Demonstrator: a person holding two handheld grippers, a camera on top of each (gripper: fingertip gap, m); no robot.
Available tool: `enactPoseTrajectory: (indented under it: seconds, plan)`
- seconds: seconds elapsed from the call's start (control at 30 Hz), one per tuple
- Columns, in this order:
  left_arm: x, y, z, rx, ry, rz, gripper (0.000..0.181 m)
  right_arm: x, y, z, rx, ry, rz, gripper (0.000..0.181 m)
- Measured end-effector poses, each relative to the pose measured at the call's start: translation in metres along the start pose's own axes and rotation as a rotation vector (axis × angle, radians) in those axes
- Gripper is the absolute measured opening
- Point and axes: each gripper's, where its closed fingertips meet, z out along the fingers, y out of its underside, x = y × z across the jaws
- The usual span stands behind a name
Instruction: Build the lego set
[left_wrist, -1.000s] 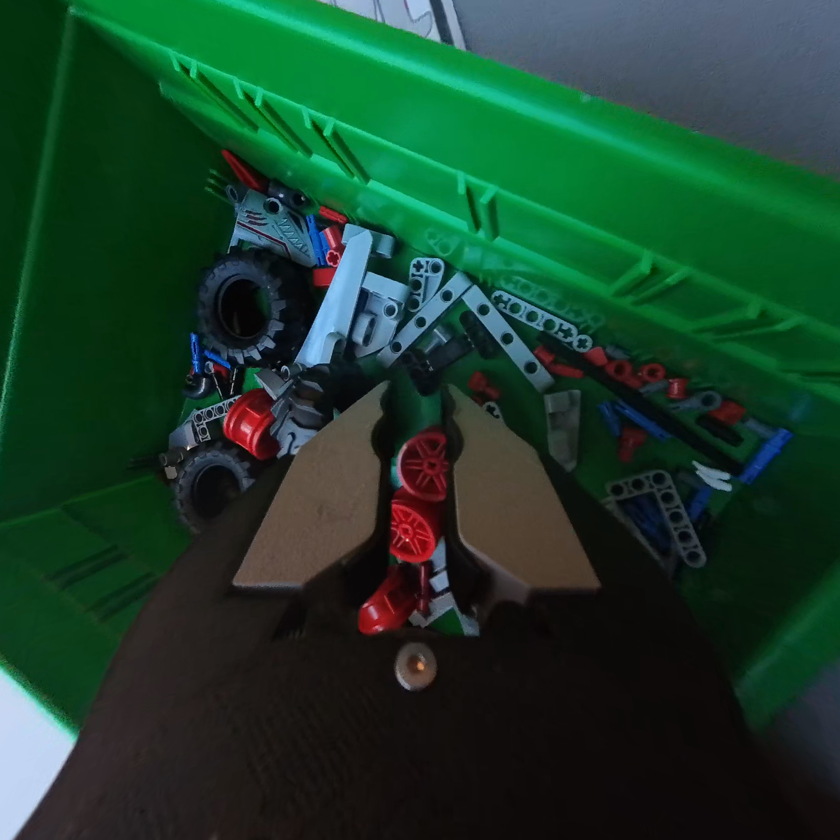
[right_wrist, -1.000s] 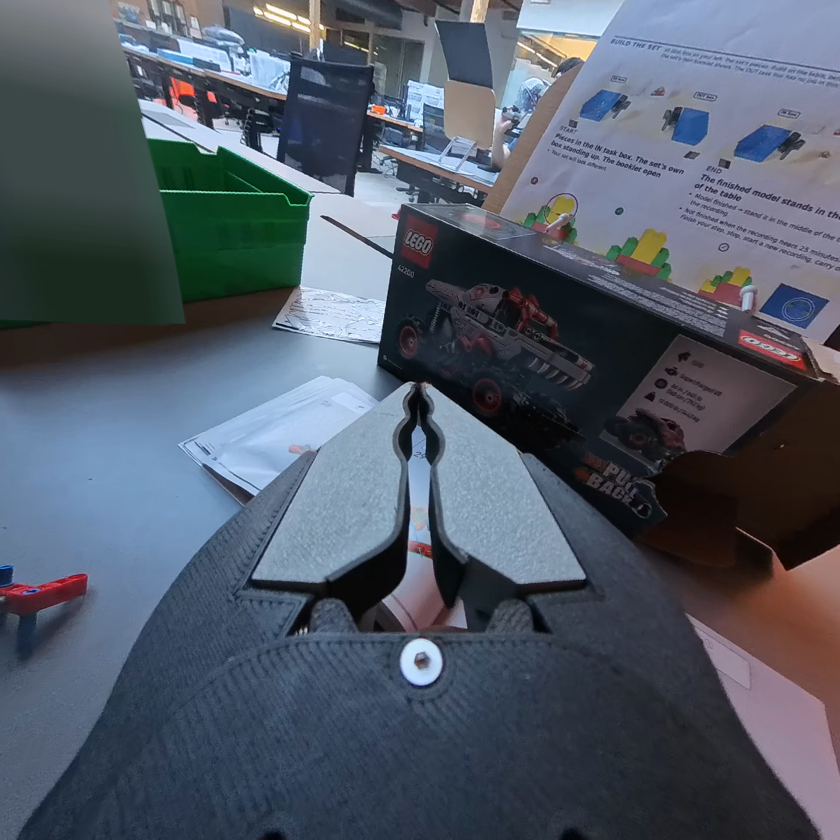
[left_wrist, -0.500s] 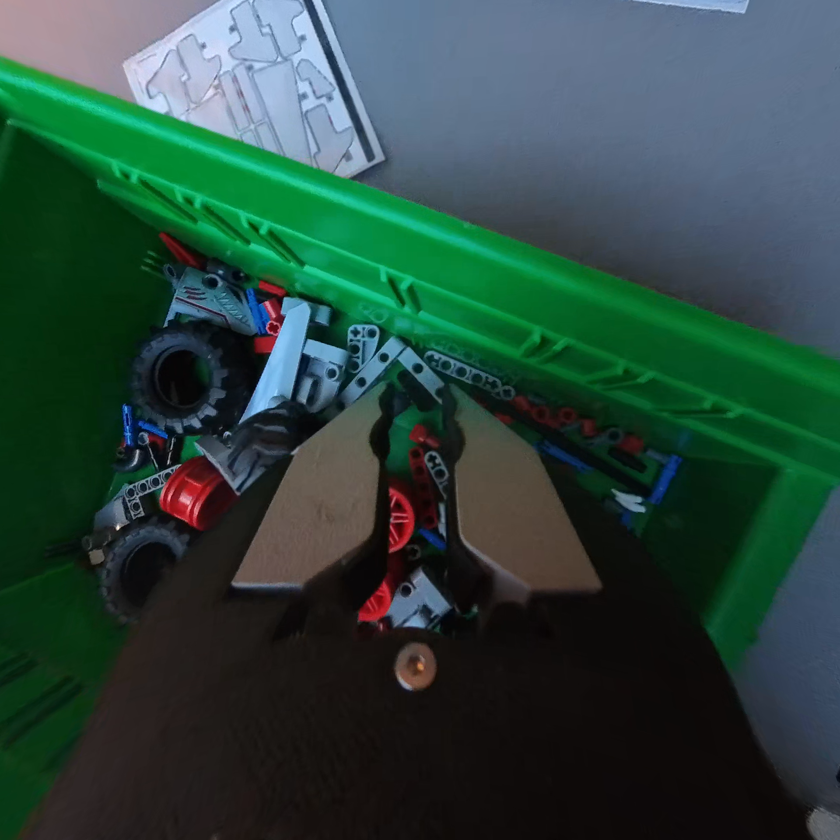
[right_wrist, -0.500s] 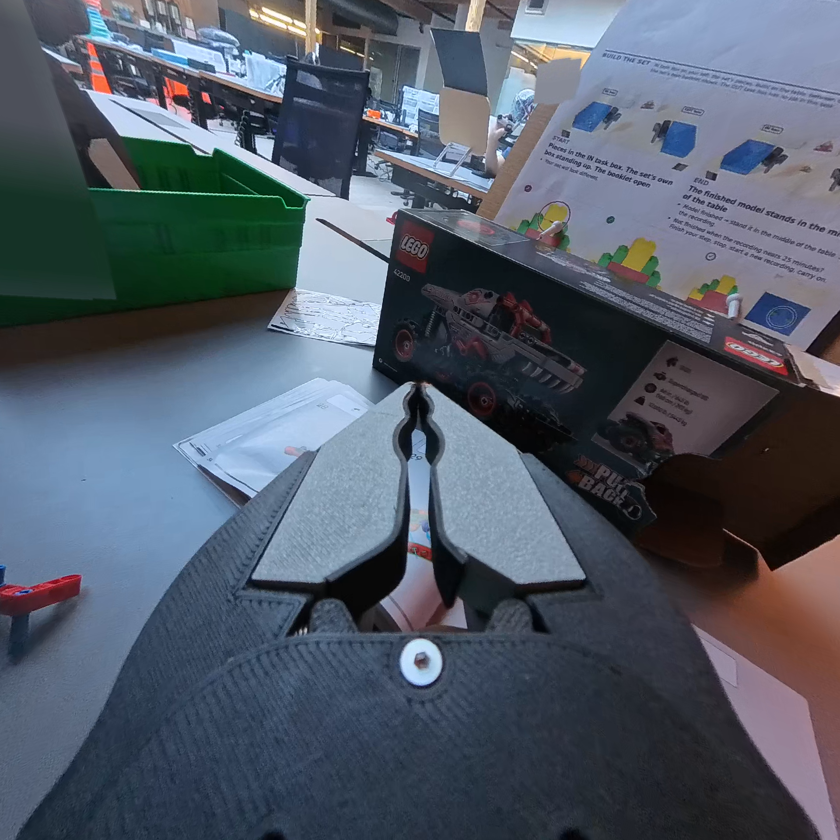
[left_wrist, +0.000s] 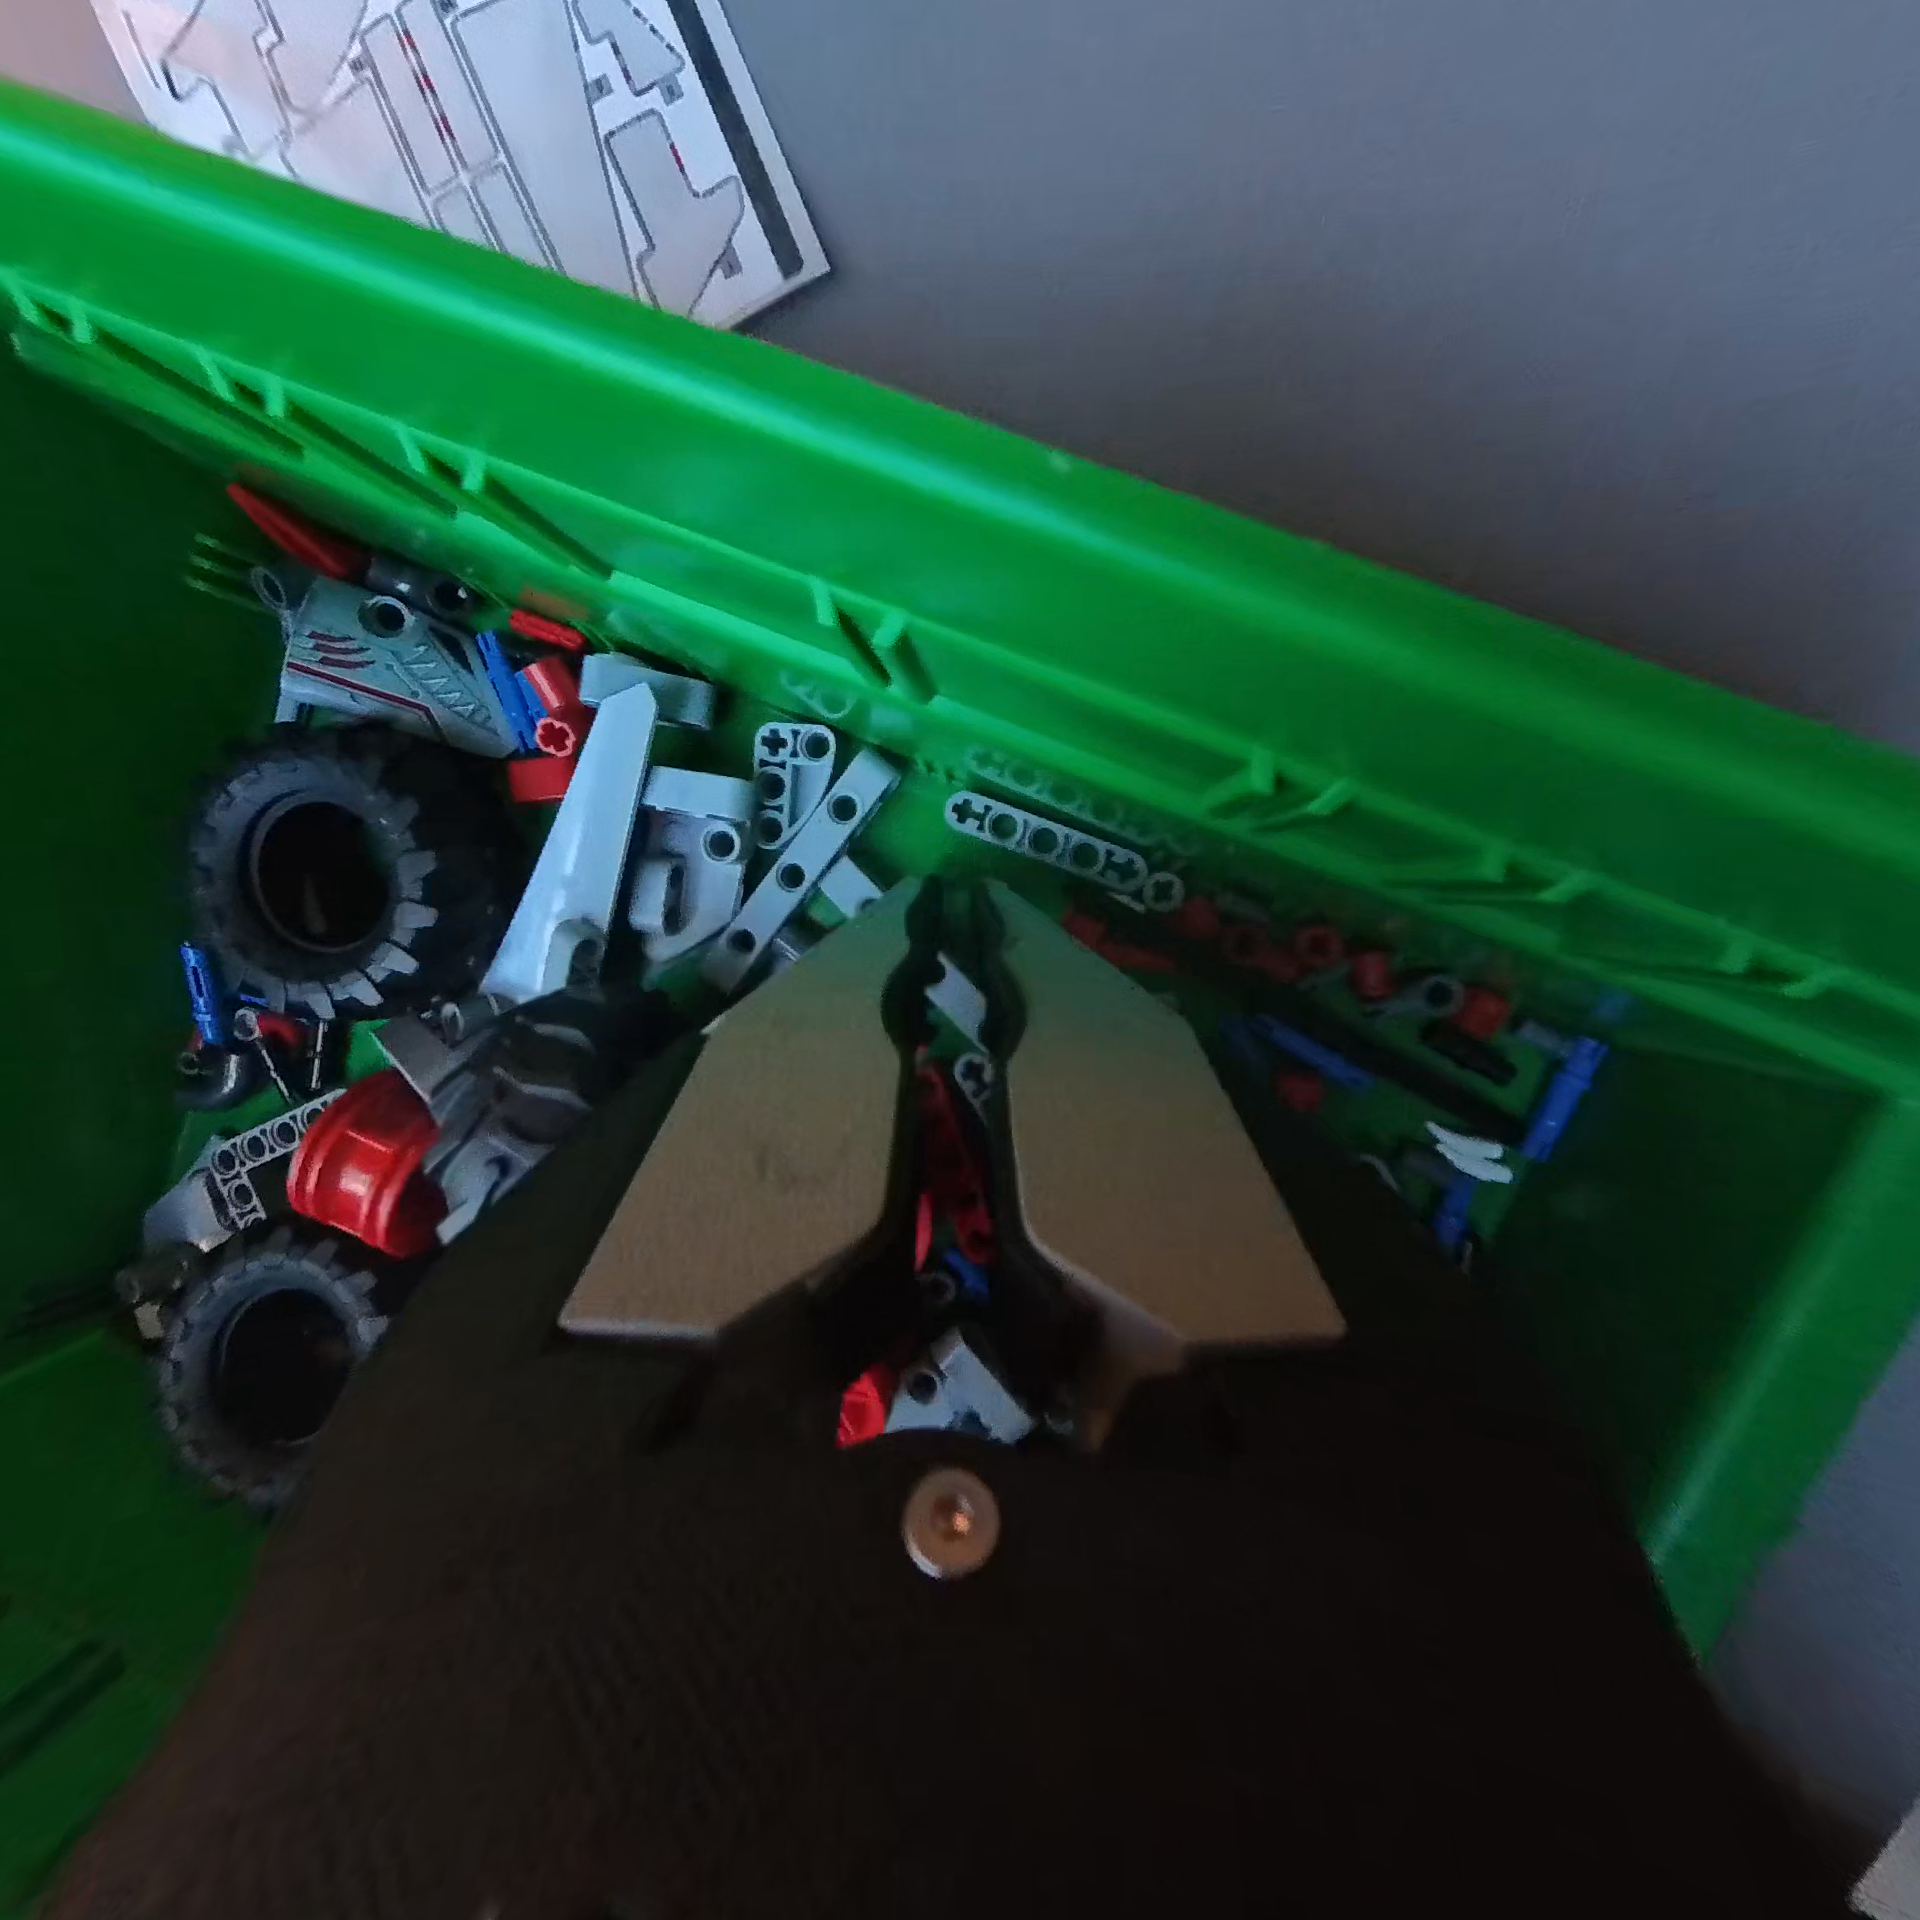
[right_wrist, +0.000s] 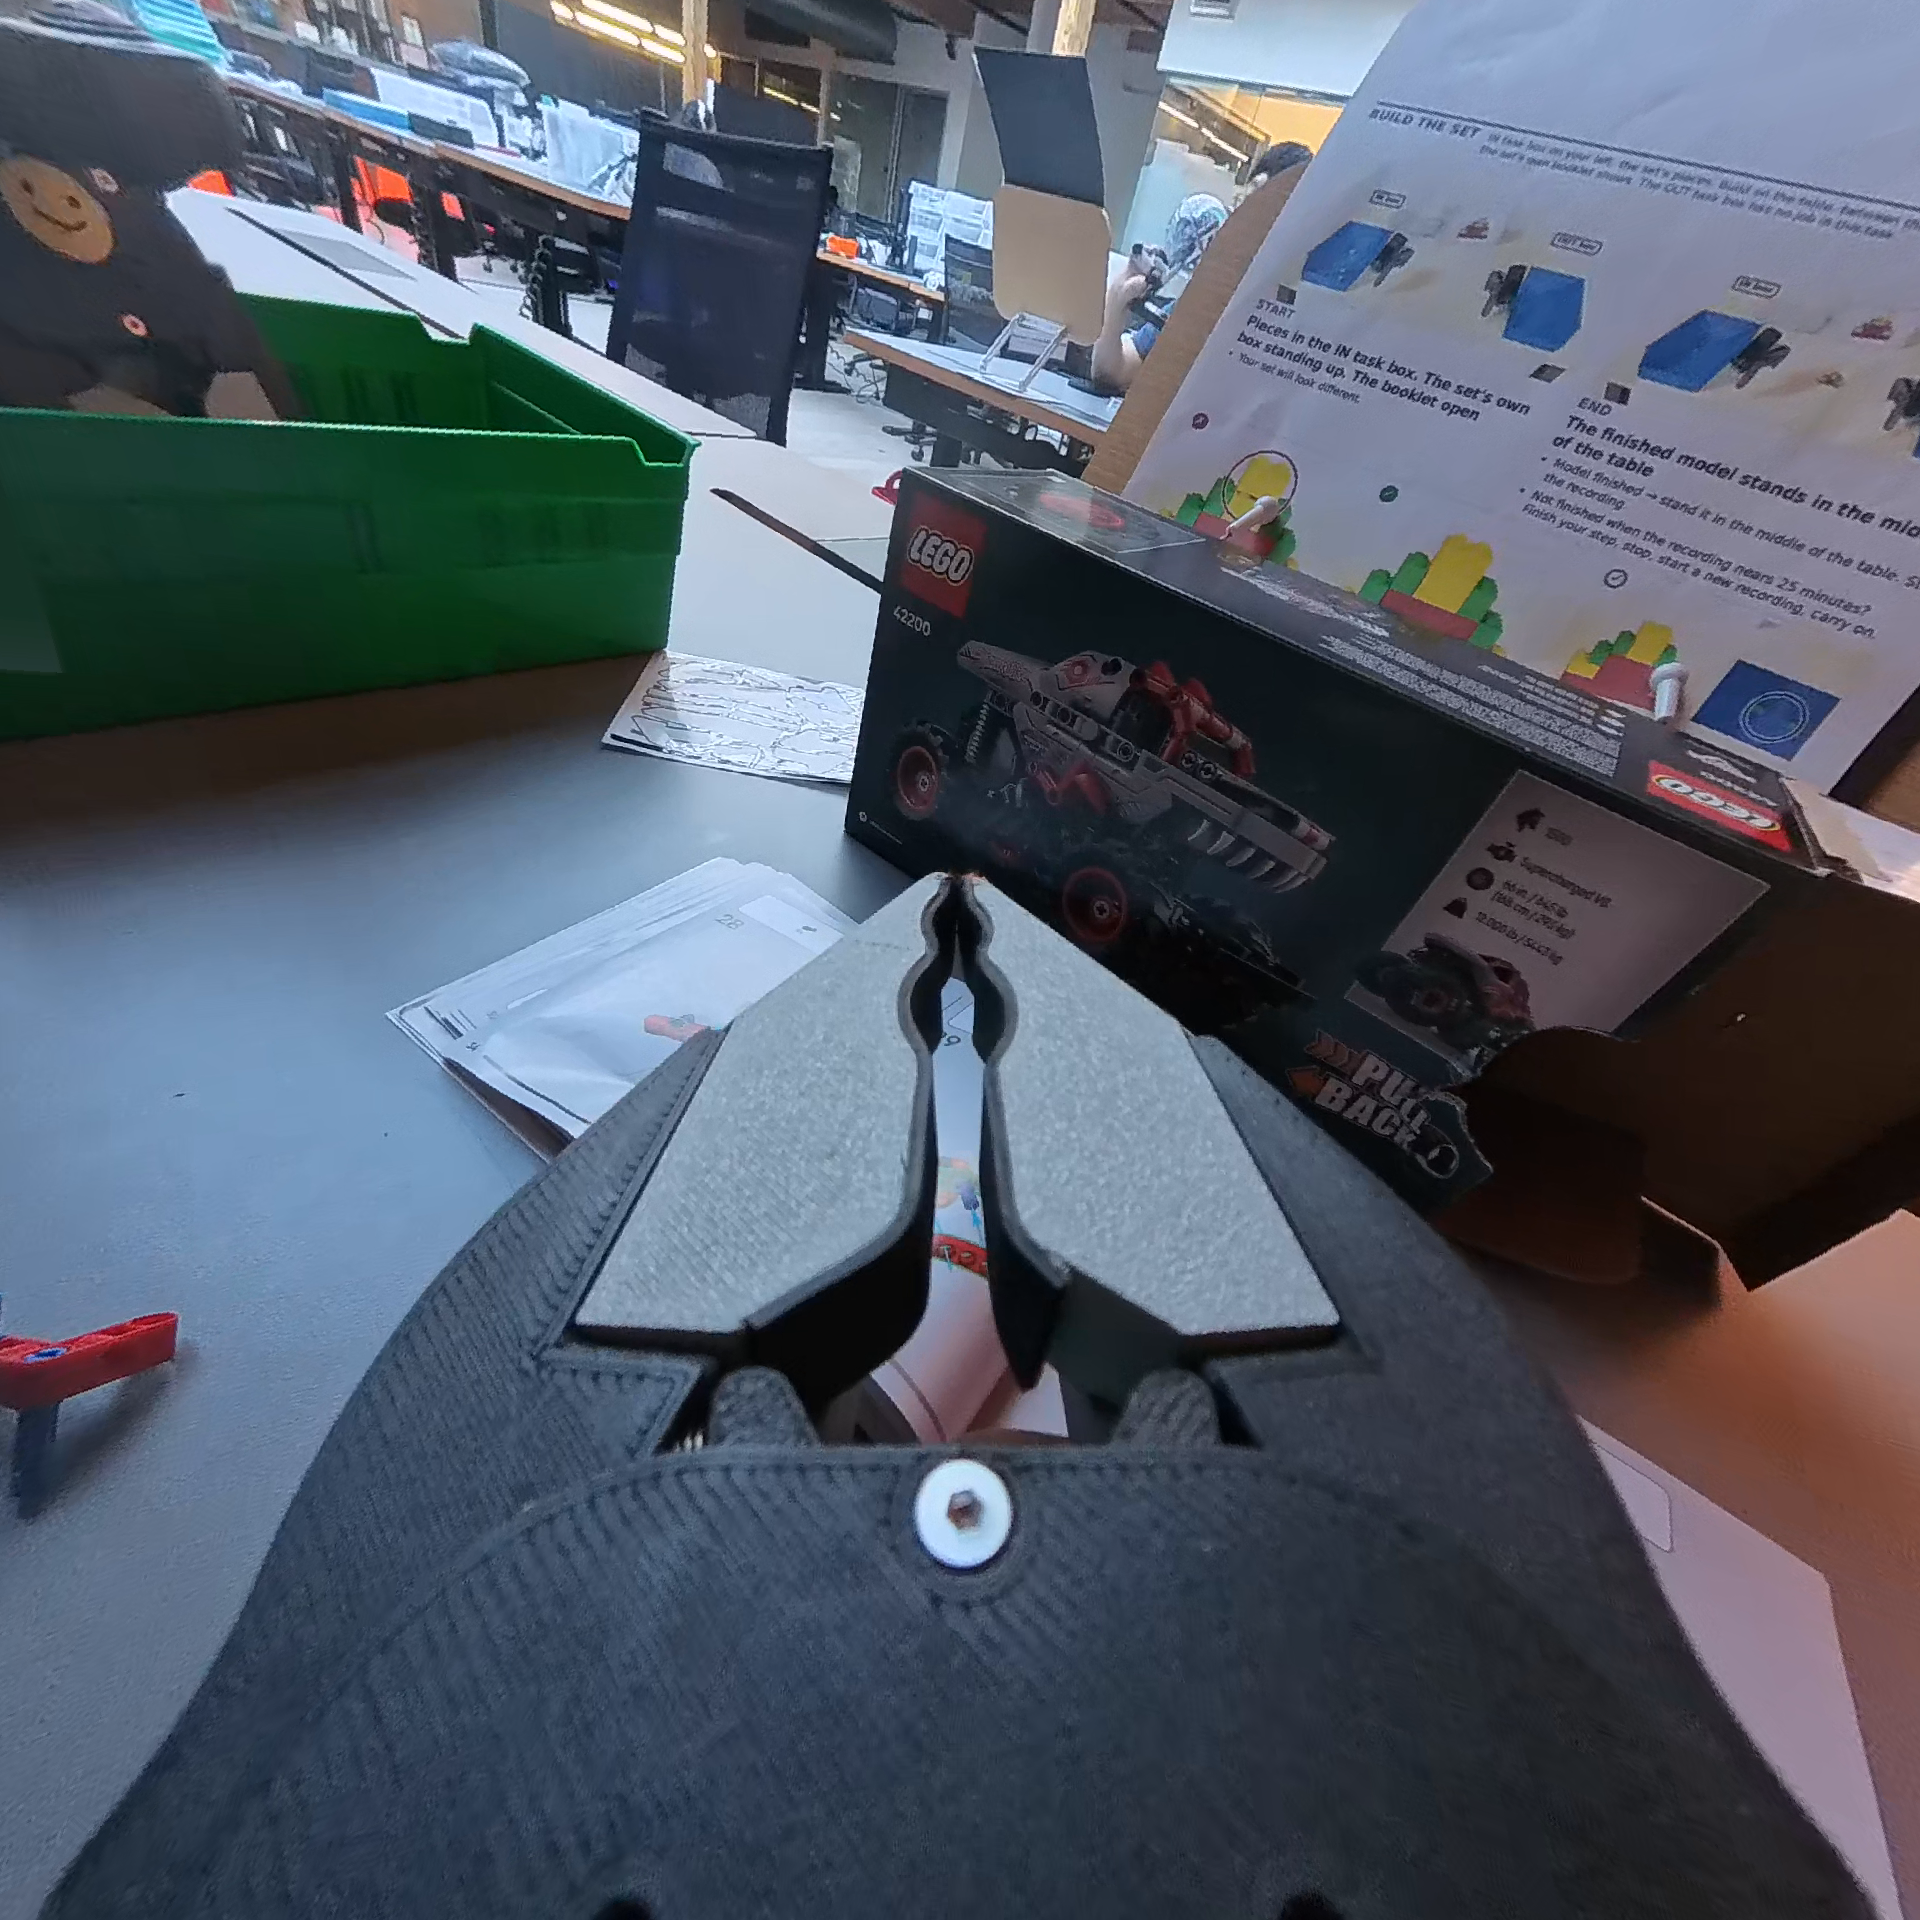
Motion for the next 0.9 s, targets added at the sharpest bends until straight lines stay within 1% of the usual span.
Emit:
enactPoseTrajectory:
  seconds: [0.03, 0.13, 0.17, 0.37, 0.6, 0.63, 0.7, 0.77, 0.83, 0.9]
  plan:
    - [0.001, -0.004, -0.001, 0.021, 0.003, -0.002, 0.006, 0.0, 0.0, 0.0, 0.001, -0.001, 0.001, 0.0]
    - [0.009, -0.014, 0.0, 0.068, 0.047, 0.009, 0.01, -0.001, -0.001, -0.001, 0.001, -0.005, -0.002, 0.0]
    - [0.008, -0.012, 0.002, 0.055, 0.036, 0.006, 0.013, -0.001, -0.002, -0.001, 0.002, -0.006, -0.004, 0.0]
    - [0.007, -0.011, 0.003, 0.06, 0.048, -0.002, 0.012, -0.006, -0.005, -0.004, 0.009, -0.008, -0.03, 0.0]
    - [-0.005, -0.003, 0.0, 0.013, -0.027, -0.011, 0.006, -0.006, -0.006, -0.004, 0.008, -0.006, -0.033, 0.0]
    - [-0.008, -0.001, 0.0, 0.002, -0.046, -0.01, 0.002, -0.006, -0.006, -0.005, 0.009, -0.005, -0.033, 0.0]
    - [-0.012, 0.003, -0.002, -0.008, -0.07, -0.003, 0.005, -0.005, -0.006, -0.005, 0.01, -0.004, -0.032, 0.0]
    - [-0.008, 0.001, -0.004, 0.016, -0.032, -0.024, 0.014, -0.006, -0.007, -0.005, 0.013, -0.004, -0.035, 0.0]
    - [-0.001, -0.007, -0.006, 0.065, 0.029, -0.055, 0.016, -0.006, -0.009, -0.006, 0.017, -0.003, -0.04, 0.0]
    - [0.0, -0.009, -0.007, 0.073, 0.035, -0.058, 0.016, -0.007, -0.011, -0.008, 0.025, -0.002, -0.047, 0.0]
